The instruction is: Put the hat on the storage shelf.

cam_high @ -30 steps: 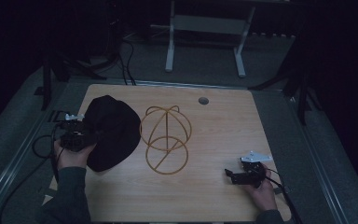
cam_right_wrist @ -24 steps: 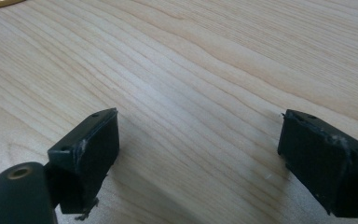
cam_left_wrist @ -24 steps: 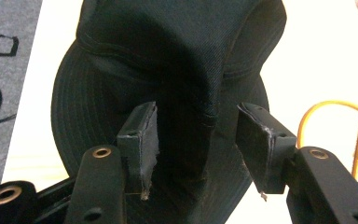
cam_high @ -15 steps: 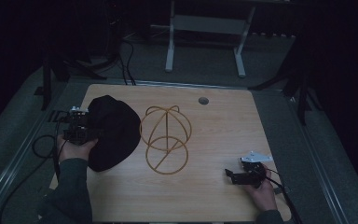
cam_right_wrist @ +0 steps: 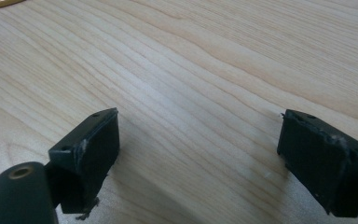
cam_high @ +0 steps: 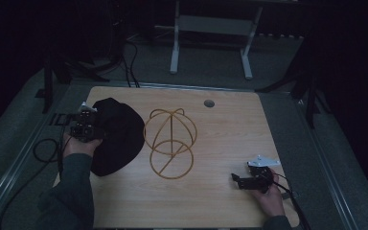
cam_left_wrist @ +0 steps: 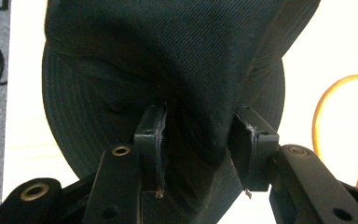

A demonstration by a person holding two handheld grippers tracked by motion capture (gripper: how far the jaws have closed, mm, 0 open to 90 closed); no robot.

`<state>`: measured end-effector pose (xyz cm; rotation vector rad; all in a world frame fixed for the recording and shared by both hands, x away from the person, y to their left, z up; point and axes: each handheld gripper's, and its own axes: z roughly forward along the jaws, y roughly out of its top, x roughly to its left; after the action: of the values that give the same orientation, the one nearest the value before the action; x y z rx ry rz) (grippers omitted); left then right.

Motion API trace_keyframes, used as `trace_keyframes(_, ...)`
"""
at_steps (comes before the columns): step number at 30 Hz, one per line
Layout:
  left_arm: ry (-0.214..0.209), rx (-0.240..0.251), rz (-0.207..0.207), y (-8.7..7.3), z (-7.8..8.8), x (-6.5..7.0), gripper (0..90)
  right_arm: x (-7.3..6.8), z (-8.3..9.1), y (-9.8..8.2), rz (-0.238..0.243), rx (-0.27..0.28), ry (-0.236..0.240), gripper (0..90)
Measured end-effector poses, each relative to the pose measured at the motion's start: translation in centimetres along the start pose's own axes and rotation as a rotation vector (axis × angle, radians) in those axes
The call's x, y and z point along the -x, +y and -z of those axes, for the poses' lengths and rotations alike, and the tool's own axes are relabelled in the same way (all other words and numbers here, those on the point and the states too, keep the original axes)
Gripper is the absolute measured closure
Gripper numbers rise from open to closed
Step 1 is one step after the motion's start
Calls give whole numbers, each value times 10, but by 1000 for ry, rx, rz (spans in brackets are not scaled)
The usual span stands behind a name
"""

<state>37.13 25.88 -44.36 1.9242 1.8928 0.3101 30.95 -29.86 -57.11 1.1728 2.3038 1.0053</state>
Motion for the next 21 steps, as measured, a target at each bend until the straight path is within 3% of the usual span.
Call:
trace_keyframes(9,25,-68,-27,8,-11,-1,610,0,0,0,-1,0,0,133)
trace_keyframes(13,5,-84,-30,12,-14,-3,620,0,0,0,0,0,-1,133)
trace_keyframes(16,7,-99,-33,14,-16,-5,676,0,0,0,0,0,-1,133)
trace_keyframes(21,13,-133,-76,18,-18,-4,818,0,0,0,-1,0,0,133)
